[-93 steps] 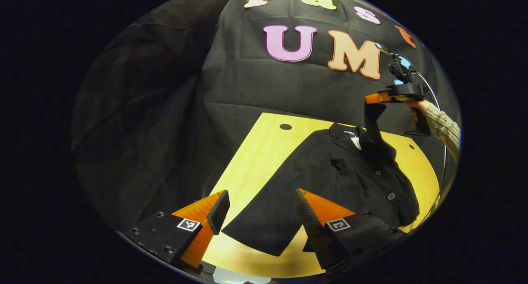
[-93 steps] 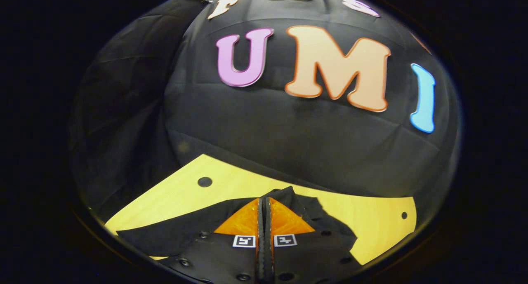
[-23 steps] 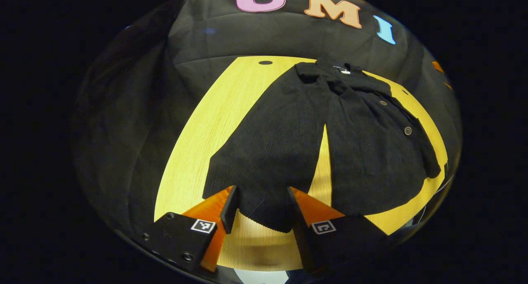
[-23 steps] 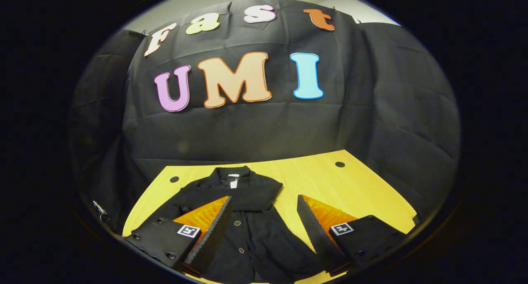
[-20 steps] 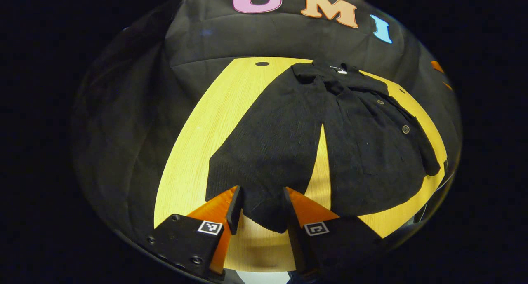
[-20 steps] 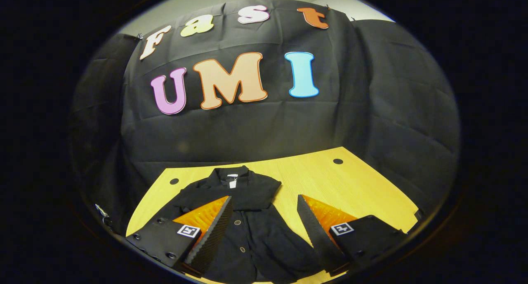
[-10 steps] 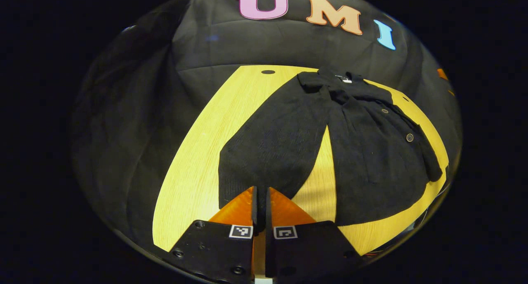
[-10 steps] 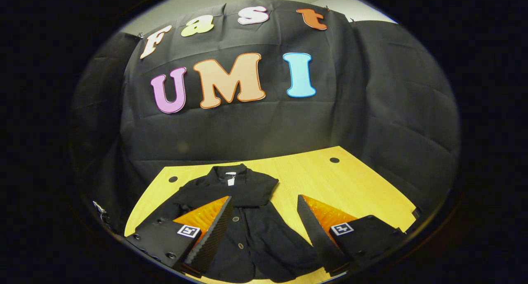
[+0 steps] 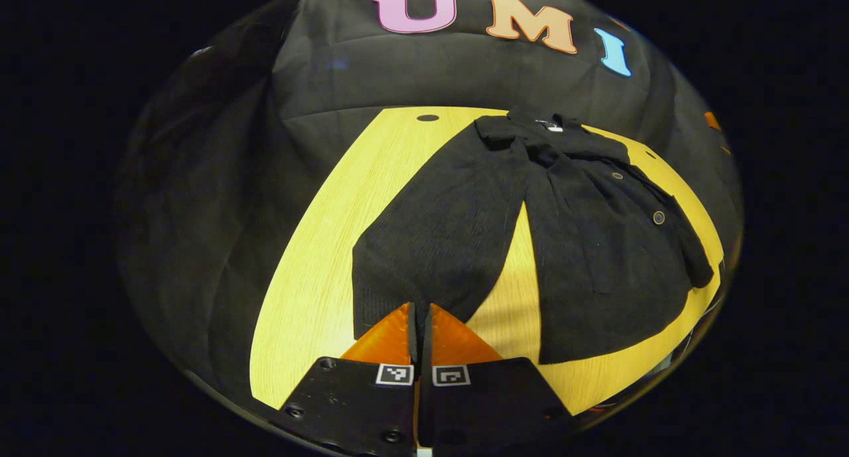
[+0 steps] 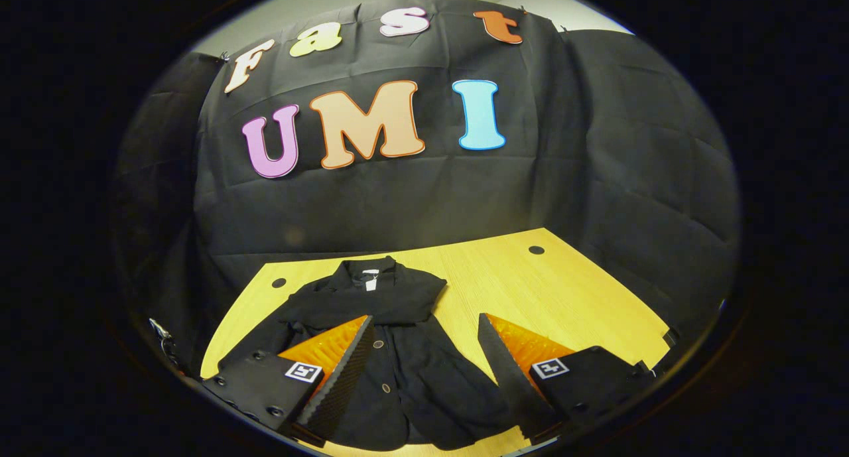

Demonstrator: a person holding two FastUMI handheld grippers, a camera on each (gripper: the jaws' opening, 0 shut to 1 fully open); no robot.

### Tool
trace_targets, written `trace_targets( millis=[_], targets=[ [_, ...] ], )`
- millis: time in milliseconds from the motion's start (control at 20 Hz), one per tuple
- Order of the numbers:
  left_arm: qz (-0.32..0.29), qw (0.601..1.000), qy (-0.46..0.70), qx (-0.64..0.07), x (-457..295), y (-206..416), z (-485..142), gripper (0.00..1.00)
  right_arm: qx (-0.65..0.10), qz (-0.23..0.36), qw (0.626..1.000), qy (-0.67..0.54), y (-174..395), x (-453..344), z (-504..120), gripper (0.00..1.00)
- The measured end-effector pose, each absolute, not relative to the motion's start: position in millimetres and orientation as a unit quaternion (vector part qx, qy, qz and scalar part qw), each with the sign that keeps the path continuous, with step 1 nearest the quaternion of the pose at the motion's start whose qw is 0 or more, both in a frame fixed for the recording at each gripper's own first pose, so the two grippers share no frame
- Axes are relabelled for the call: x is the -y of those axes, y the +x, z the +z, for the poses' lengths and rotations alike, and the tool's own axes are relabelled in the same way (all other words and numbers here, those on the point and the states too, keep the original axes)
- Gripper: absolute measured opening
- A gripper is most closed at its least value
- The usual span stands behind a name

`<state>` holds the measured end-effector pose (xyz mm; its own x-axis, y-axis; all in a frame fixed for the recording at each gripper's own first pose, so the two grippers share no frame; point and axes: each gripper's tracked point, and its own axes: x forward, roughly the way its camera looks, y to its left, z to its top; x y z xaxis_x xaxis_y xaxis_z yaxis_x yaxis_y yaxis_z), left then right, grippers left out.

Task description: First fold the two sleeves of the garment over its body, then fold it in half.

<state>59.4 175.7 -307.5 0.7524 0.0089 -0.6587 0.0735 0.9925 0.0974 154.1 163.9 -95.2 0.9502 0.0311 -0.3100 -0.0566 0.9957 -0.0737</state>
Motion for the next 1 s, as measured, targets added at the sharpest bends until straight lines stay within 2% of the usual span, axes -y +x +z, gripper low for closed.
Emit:
trace_targets(
  millis=[100, 150, 500, 700, 750, 1000],
  targets=[
    [-0.031, 0.935, 0.043, -0.35, -169, 66, -297, 0.0, -0.158, 0.017, 0.987, -0.037, 152, -162, -98, 0.96],
    [-0.036, 0.937, 0.038, -0.346, -165, 71, -289, 0.0, -0.159, 0.015, 0.987, -0.034, 151, -161, -100, 0.98],
    [-0.097, 0.952, 0.082, -0.278, -120, 117, -224, 0.0, -0.167, -0.008, 0.986, -0.019, 134, -145, -114, 0.98],
    [-0.131, 0.955, 0.057, -0.259, -74, 135, -201, 0.0, -0.173, -0.02, 0.985, -0.008, 128, -127, -117, 0.98],
    [-0.133, 0.957, 0.05, -0.254, -64, 138, -195, 0.0, -0.174, -0.022, 0.984, -0.007, 127, -122, -117, 0.96],
    [-0.127, 0.966, 0.058, -0.217, -18, 172, -164, 0.0, -0.187, -0.004, 0.982, -0.003, 131, -102, -121, 0.99]
  ],
)
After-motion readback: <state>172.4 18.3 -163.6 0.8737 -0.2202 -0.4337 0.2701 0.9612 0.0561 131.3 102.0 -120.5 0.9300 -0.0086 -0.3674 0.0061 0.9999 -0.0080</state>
